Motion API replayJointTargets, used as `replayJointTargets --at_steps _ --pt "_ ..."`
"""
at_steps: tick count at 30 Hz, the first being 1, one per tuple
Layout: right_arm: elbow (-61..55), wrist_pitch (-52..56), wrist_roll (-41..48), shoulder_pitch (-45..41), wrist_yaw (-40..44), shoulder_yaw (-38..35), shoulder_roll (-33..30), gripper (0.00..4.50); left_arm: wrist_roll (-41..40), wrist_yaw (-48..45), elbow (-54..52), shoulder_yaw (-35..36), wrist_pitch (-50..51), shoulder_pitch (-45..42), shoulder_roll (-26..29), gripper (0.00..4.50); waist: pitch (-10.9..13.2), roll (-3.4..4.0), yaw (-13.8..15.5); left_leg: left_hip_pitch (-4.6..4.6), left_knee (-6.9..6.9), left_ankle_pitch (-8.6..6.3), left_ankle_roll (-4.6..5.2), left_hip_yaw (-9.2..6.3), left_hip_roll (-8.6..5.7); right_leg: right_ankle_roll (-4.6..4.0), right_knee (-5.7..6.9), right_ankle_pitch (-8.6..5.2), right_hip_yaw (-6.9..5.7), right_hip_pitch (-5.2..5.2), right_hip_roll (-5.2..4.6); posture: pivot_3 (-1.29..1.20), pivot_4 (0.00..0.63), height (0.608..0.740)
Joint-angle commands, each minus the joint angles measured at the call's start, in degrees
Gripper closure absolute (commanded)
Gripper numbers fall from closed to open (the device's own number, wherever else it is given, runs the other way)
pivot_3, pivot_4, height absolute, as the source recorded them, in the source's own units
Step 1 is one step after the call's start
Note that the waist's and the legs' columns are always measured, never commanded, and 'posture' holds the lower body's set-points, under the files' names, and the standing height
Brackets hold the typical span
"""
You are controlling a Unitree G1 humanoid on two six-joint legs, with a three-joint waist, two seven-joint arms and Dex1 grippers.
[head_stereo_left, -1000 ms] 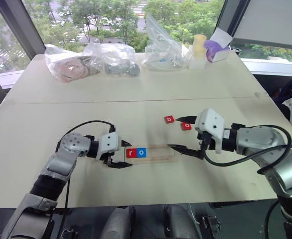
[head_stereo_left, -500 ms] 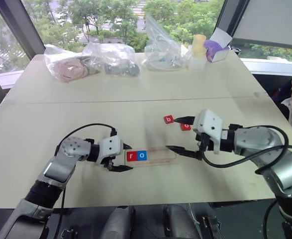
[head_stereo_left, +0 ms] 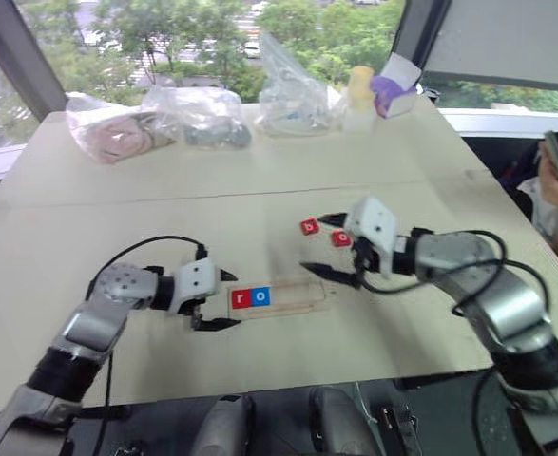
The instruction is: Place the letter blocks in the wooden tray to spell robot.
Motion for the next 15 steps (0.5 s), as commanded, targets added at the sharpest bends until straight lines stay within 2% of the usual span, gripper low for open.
replayJointTargets --at_steps 1,6,11,15 --pt "5.4 7.0 -1.9 -4.8 -7.6 -0.8 6.0 0.0 2.1 0.3 2.6 2.9 -0.1 6.3 5.6 0.06 0.0 0.0 -0.2 0.14 -0.22 0.04 -0.04 0.0 0.0 -0.06 0.03 -0.03 0.0 0.0 0.0 0.0 0.15 0.74" --pt "12.1 13.3 -4.7 -9.2 -14.2 0.0 12.7 0.0 -1.5 1.5 0.7 9.5 -1.8 12.8 9.0 0.06 0.0 0.06 -0.3 0.55 -0.9 0.08 -0.1 -0.03 0.14 -0.44 0.38 -0.26 0.01 -0.16 0.17 0.0 0.15 0.74" --pt "17.8 15.3 -6.1 -11.4 -18.2 -0.7 17.6 0.0 -13.5 0.3 -6.2 16.3 3.0 14.7 6.9 0.06 0.1 0.05 -0.2 0.54 -0.93 0.08 -0.1 -0.06 0.13 -0.44 0.55 -0.28 -0.09 -0.21 0.16 0.0 0.15 0.74" --pt "20.5 16.7 -7.2 -12.7 -19.8 -0.4 20.0 0.0 -19.3 1.1 -10.1 19.6 7.9 14.6 6.2 0.06 0.1 0.01 0.0 0.49 -0.83 0.08 -0.11 -0.06 0.1 -0.44 0.57 -0.28 -0.12 -0.2 0.14 0.0 0.15 0.74"
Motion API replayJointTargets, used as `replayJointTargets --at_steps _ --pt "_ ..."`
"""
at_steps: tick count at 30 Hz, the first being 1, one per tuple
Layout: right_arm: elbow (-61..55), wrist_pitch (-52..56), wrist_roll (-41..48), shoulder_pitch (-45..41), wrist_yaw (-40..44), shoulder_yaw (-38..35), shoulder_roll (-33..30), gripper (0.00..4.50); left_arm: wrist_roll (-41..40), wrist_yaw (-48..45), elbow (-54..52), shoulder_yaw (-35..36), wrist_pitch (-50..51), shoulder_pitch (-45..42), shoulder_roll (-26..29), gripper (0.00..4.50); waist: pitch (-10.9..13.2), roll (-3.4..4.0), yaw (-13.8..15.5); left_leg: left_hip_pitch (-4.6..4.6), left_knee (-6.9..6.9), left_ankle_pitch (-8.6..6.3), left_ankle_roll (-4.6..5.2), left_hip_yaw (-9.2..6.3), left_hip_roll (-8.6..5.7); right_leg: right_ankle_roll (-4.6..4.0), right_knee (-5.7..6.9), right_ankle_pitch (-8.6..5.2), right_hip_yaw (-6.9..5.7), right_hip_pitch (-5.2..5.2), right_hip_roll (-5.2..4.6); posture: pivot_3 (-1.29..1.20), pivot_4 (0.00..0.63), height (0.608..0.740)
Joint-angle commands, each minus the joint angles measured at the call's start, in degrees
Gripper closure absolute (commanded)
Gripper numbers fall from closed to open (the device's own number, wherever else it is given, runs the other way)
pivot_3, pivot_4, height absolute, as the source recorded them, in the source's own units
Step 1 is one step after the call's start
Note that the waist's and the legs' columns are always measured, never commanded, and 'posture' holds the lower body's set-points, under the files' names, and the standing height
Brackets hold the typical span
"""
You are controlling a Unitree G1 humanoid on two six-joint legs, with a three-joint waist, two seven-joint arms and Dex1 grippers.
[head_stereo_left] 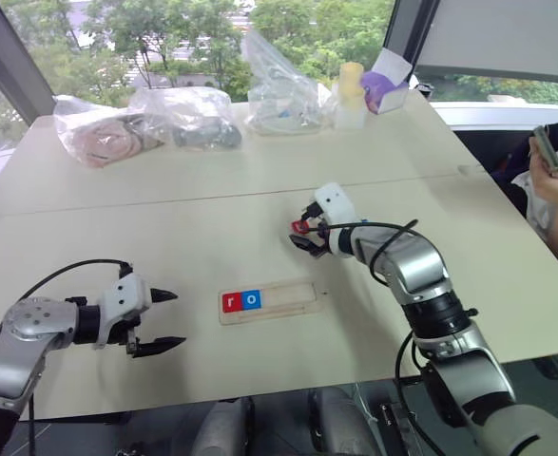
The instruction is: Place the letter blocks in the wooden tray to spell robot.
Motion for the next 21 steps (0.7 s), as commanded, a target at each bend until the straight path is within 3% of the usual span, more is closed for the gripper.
replayJointTargets --at_steps 1,6,14,17,21 --pt "1.3 0.3 -1.3 -3.0 -1.8 -0.5 1.7 0.0 -7.0 1.0 -4.8 5.2 4.5 -1.0 -0.7 0.06 0.0 0.02 0.0 -0.01 0.03 0.0 0.0 0.0 -0.01 0.01 0.02 0.0 0.0 0.0 0.0 0.0 0.15 0.74" --pt "5.7 0.3 -3.0 -4.4 -4.2 -0.1 4.3 0.0 -14.6 2.4 -9.6 8.4 11.9 -2.3 -1.0 0.06 0.0 0.01 -0.1 0.0 0.13 0.0 0.0 0.0 -0.06 0.03 0.04 -0.01 -0.03 0.06 0.06 0.0 0.15 0.74" --pt "7.7 0.9 -4.4 -4.0 -5.6 -0.1 6.5 0.0 -19.7 5.3 -13.9 9.9 17.8 -4.4 -1.2 0.06 0.0 0.0 -0.1 0.0 0.16 0.0 0.0 -0.02 -0.07 0.06 0.14 -0.04 -0.03 0.04 0.11 0.0 0.15 0.74" --pt "8.9 0.9 -4.7 -4.4 -7.0 -0.7 8.1 0.88 -19.7 5.9 -14.7 9.6 18.0 -4.2 -1.6 0.0 0.0 0.0 -0.2 0.01 0.18 0.0 0.0 -0.01 -0.07 0.03 0.15 -0.05 -0.03 0.05 0.11 0.0 0.15 0.74" --pt "8.9 0.9 -5.3 -4.4 -7.6 -0.6 8.8 2.95 -19.6 6.3 -15.2 9.0 18.0 -4.0 -2.0 0.0 0.0 0.0 -0.2 0.04 0.16 0.0 0.0 -0.02 -0.06 -0.06 0.16 -0.11 -0.03 0.05 0.14 0.0 0.15 0.74"
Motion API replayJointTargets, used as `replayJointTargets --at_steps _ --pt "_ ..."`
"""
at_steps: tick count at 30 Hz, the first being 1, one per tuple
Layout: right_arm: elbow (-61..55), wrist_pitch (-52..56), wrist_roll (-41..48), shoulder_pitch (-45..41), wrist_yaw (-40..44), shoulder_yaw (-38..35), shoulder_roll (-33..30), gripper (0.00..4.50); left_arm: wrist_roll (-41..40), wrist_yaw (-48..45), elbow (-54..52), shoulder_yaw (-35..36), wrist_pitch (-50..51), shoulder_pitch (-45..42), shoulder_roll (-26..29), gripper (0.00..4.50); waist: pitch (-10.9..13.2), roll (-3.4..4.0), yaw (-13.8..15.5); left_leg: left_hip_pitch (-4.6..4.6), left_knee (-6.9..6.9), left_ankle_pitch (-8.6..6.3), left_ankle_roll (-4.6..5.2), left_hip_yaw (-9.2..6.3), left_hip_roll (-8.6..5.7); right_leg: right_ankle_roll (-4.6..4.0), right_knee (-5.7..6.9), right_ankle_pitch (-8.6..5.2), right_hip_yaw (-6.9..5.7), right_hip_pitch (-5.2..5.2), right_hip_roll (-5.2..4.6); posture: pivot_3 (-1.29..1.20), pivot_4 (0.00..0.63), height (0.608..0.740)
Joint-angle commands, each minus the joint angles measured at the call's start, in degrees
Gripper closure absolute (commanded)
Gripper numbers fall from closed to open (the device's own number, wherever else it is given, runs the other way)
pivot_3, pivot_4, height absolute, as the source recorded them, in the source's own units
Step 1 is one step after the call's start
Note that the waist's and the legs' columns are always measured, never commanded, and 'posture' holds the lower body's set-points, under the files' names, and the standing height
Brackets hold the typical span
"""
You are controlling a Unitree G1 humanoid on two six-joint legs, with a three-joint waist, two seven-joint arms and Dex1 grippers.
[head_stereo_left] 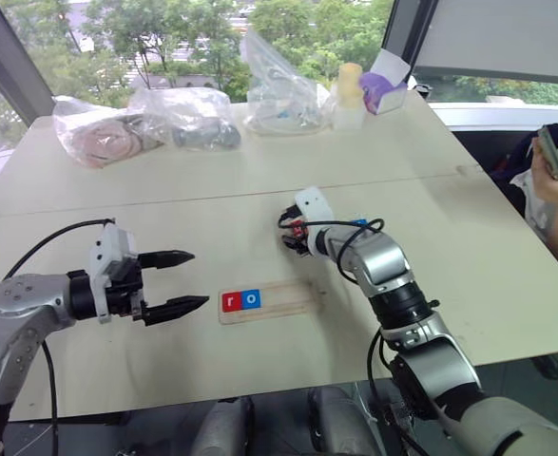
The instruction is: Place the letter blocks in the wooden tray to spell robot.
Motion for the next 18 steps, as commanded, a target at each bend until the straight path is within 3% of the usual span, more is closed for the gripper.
replayJointTargets --at_steps 1,5,12,18 --pt "-0.2 0.2 -1.1 -0.5 -0.9 0.0 0.8 3.38 -0.7 0.1 -1.7 0.4 -0.2 -0.2 -0.4 0.0 0.0 0.0 0.0 0.0 0.0 0.0 0.0 0.01 0.0 -0.02 0.0 -0.01 0.0 0.0 -0.01 0.0 0.15 0.74" --pt "-7.8 4.6 -1.2 1.3 -0.3 0.0 -2.3 3.37 -0.5 -0.9 -2.1 -1.3 -0.2 -0.2 -0.8 0.0 0.0 0.01 0.2 -0.01 0.01 0.0 0.0 0.01 -0.01 -0.03 -0.01 -0.02 0.0 0.02 -0.02 0.0 0.15 0.74" --pt "-37.2 22.3 4.5 10.8 4.2 -2.5 -13.0 3.37 0.3 -1.5 -1.5 -3.7 -0.9 -1.8 -1.0 0.0 0.1 0.01 0.5 -0.15 0.01 0.0 0.0 -0.01 -0.1 0.12 -0.11 -0.12 -0.02 -0.01 -0.16 0.0 0.15 0.74" --pt "-50.4 33.9 7.1 17.5 3.9 -6.4 -15.5 3.37 0.8 -1.9 -1.3 -4.7 -1.1 -2.1 -1.4 0.0 0.1 0.0 0.1 -0.15 0.0 -0.01 0.0 -0.01 -0.06 0.13 -0.17 -0.18 -0.02 -0.01 -0.15 0.0 0.15 0.74"
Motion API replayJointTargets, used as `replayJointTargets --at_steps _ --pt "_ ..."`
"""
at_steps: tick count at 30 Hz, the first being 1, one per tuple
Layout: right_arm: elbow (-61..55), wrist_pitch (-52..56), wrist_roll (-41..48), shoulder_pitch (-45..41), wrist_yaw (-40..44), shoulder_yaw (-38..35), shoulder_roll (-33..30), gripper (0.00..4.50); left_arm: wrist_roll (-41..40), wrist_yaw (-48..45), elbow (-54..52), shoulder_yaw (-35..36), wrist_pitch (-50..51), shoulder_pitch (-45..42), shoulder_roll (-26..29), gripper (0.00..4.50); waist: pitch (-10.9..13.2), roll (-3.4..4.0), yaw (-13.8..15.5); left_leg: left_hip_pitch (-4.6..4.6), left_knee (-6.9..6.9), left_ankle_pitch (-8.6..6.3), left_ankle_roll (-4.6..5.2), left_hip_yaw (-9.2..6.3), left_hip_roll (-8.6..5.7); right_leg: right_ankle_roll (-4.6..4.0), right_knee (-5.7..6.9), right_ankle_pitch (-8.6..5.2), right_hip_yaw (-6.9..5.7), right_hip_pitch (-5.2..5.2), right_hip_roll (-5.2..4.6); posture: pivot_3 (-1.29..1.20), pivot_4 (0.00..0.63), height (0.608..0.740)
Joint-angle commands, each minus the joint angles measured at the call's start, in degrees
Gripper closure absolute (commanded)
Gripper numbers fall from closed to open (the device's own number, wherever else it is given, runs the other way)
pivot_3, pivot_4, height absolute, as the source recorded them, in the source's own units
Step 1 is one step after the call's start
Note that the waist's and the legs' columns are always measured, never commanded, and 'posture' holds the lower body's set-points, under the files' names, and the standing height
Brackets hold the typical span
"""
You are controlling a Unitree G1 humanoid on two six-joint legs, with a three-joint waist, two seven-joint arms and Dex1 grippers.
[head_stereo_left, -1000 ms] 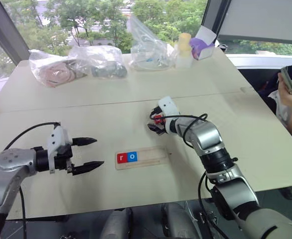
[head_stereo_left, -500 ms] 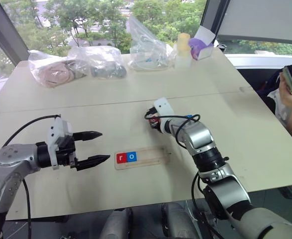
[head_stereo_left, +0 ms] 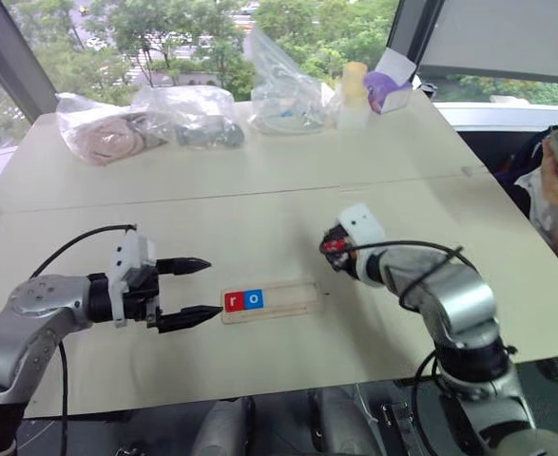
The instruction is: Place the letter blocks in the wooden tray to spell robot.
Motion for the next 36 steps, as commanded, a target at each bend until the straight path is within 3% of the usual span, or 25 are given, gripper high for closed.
replayJointTargets --at_steps 1,10,19,23,25,28,31,33,36 --pt "-6.6 2.5 1.1 1.8 -0.7 -3.0 -1.6 3.37 0.0 -0.3 -0.5 0.1 -0.8 -0.4 -0.2 0.0 0.0 0.0 0.1 0.0 0.01 0.0 0.0 0.0 0.0 0.0 0.0 0.0 0.0 0.0 0.0 0.0 0.15 0.74" --pt "-11.6 2.6 2.3 11.9 -4.8 -8.9 0.1 3.37 1.6 -1.5 1.1 -2.5 -2.0 -2.7 -1.6 0.0 0.0 -0.02 0.9 -0.2 0.07 0.0 0.0 0.02 -0.03 0.01 -0.41 0.0 -0.04 0.07 -0.05 0.0 0.15 0.74" --pt "-10.3 2.6 3.5 13.1 -7.3 -10.8 2.9 3.37 2.4 -1.2 1.5 -3.4 -2.3 -3.4 -2.4 0.0 0.0 -0.02 1.6 -0.24 0.09 0.0 -0.01 0.01 -0.02 0.0 -0.41 0.01 -0.04 0.03 -0.04 0.0 0.15 0.74" --pt "-10.1 2.6 5.7 11.1 -5.5 -10.4 -1.1 1.31 2.4 -1.0 1.3 -3.3 -2.0 -3.8 -2.5 0.0 0.0 -0.02 1.7 -0.25 0.08 0.0 0.0 0.0 -0.02 0.0 -0.42 0.01 -0.06 0.02 -0.04 0.0 0.15 0.74" --pt "-10.3 1.7 8.3 8.6 -0.7 -9.5 -7.6 0.23 2.4 -0.9 1.1 -3.1 -1.9 -3.6 -2.4 0.0 0.1 0.05 1.7 -0.28 0.1 0.0 0.0 0.01 -0.03 0.0 -0.43 0.01 -0.06 0.03 -0.06 0.0 0.15 0.74" --pt "-10.0 -1.7 11.5 6.2 5.3 -8.4 -15.5 0.05 2.4 -0.8 0.9 -3.0 -1.9 -3.3 -2.4 0.0 0.2 0.01 1.7 -0.34 0.18 0.0 0.0 0.02 -0.05 0.02 -0.5 0.02 -0.11 0.04 -0.1 0.0 0.15 0.74" --pt "-2.9 -29.8 10.3 7.3 26.4 -5.9 -31.0 0.05 2.5 -0.7 0.9 -2.9 -2.1 -3.3 -2.2 0.0 0.3 0.13 1.7 -0.41 0.13 0.0 0.0 -0.04 -0.04 0.04 -0.61 0.01 -0.24 0.03 -0.09 0.0 0.15 0.74" --pt "4.6 -44.5 9.0 8.4 34.9 -5.0 -34.2 0.05 2.6 -0.7 0.6 -2.9 -2.1 -3.2 -2.2 0.0 0.4 -0.04 1.7 -0.44 0.15 -0.01 0.01 0.03 -0.05 0.26 -0.66 -0.1 -0.28 0.06 -0.1 0.0 0.15 0.74" --pt "13.9 -54.3 7.7 7.4 41.9 -2.9 -35.3 0.05 2.5 -0.6 0.2 -2.8 -2.2 -2.9 -2.2 0.0 0.5 -0.23 1.5 -0.43 0.17 -0.01 0.02 0.07 -0.03 0.13 -0.66 0.02 -0.29 0.1 -0.08 0.0 0.15 0.74"
